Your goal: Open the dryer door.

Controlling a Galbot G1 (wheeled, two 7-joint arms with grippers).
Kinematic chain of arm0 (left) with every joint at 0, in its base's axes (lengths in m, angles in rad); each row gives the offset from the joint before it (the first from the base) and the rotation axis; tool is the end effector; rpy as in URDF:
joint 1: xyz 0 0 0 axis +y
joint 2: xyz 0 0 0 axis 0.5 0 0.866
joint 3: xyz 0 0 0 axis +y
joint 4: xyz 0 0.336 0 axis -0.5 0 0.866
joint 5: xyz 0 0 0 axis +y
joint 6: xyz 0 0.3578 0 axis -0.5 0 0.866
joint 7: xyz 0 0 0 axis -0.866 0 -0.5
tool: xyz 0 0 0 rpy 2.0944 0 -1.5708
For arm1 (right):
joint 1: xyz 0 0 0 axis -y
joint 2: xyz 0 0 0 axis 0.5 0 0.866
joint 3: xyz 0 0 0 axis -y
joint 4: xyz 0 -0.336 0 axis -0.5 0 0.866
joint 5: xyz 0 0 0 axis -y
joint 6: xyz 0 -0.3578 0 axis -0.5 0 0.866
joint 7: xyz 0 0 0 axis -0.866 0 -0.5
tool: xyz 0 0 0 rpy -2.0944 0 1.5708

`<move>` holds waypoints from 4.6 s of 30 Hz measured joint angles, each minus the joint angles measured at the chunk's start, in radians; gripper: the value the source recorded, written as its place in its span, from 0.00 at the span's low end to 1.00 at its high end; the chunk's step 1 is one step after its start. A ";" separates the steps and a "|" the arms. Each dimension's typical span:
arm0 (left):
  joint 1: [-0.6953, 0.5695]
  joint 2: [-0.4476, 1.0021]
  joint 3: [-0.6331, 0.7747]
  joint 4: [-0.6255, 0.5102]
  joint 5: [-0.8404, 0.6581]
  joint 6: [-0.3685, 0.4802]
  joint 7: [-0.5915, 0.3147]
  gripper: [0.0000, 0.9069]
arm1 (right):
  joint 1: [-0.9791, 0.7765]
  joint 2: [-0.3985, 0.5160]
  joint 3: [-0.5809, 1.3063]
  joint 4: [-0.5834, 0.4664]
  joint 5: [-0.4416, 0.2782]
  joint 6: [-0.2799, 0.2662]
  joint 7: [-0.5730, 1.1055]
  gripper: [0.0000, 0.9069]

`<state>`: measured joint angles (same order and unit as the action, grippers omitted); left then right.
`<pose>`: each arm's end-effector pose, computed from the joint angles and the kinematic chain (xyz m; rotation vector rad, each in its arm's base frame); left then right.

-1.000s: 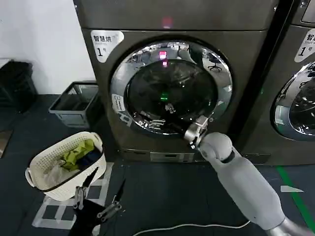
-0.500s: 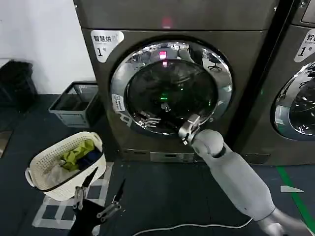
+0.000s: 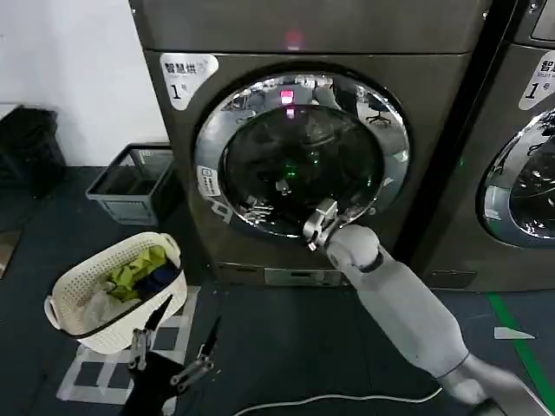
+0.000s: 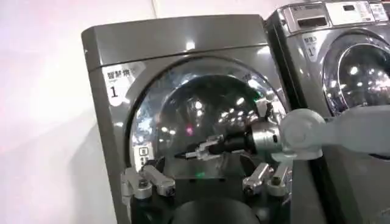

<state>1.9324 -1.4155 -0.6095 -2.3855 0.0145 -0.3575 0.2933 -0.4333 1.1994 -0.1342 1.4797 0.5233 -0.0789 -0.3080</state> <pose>0.0995 0.0325 -0.2346 0.5491 2.8076 0.3022 0.4739 0.0692 -0.1829 -1.2605 2.7186 -0.1509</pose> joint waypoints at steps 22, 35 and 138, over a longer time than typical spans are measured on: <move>-0.002 -0.001 -0.003 0.000 0.000 -0.001 0.000 1.00 | 0.044 0.071 -0.053 -0.043 -0.033 -0.030 0.058 1.00; -0.004 0.004 -0.004 0.000 -0.002 -0.001 0.001 1.00 | 0.070 0.110 -0.074 -0.093 -0.049 -0.034 0.056 1.00; -0.504 0.343 -0.077 0.225 -0.343 0.281 0.030 1.00 | -0.410 -0.530 0.303 0.444 0.362 0.109 -0.767 1.00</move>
<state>1.4280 -1.0722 -0.6870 -2.1606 -0.3290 -0.0764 0.3233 -0.8433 0.6698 0.1687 1.9241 0.8858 0.0304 -1.0749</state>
